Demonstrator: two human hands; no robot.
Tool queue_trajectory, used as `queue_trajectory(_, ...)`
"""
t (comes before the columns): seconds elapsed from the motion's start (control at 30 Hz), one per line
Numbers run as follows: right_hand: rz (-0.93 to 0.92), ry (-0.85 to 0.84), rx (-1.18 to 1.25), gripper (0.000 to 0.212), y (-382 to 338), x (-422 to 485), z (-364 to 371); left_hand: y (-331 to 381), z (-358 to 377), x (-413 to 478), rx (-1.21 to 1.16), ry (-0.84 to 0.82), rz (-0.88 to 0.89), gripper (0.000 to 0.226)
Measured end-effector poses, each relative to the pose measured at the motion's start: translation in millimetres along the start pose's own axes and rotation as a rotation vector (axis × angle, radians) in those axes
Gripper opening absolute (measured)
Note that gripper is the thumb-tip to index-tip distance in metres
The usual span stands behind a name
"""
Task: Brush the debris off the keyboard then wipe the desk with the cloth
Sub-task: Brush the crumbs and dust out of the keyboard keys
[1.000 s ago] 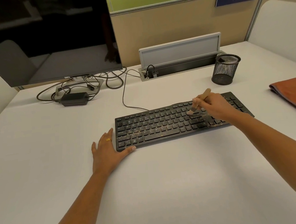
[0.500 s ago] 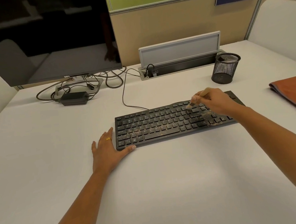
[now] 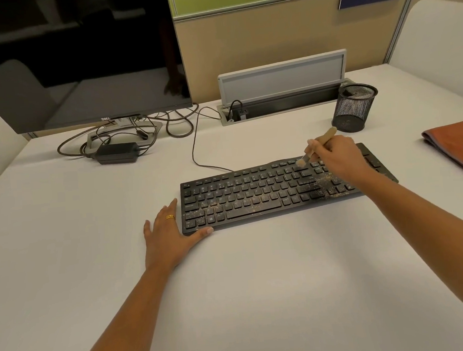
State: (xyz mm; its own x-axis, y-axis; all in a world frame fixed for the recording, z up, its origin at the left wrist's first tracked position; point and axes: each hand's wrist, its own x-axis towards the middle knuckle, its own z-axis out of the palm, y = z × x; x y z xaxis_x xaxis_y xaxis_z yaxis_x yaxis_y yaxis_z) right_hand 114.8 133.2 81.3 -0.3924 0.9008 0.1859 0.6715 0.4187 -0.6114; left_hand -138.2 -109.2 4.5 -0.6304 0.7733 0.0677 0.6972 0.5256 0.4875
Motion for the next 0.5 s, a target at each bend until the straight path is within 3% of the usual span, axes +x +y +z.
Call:
queue_trajectory(0.23, 0.013, -0.017, -0.142, 0.043, -8.1, -11.9, 14.2, 0.5, 0.1, -0.2, 0.001, 0.0, 0.002, 0.118)
queue_trajectory(0.37, -0.004, -0.027, 0.061, 0.037, -11.6, -7.3, 4.3, 0.9, -0.3, -0.9, 0.004, -0.002, 0.0, 0.118)
queue_trajectory(0.5, -0.146, -0.288, 0.132, 0.028, -12.0, -11.9, -1.8, 0.9, 0.0, -0.7, 0.0, 0.0, -0.001, 0.117)
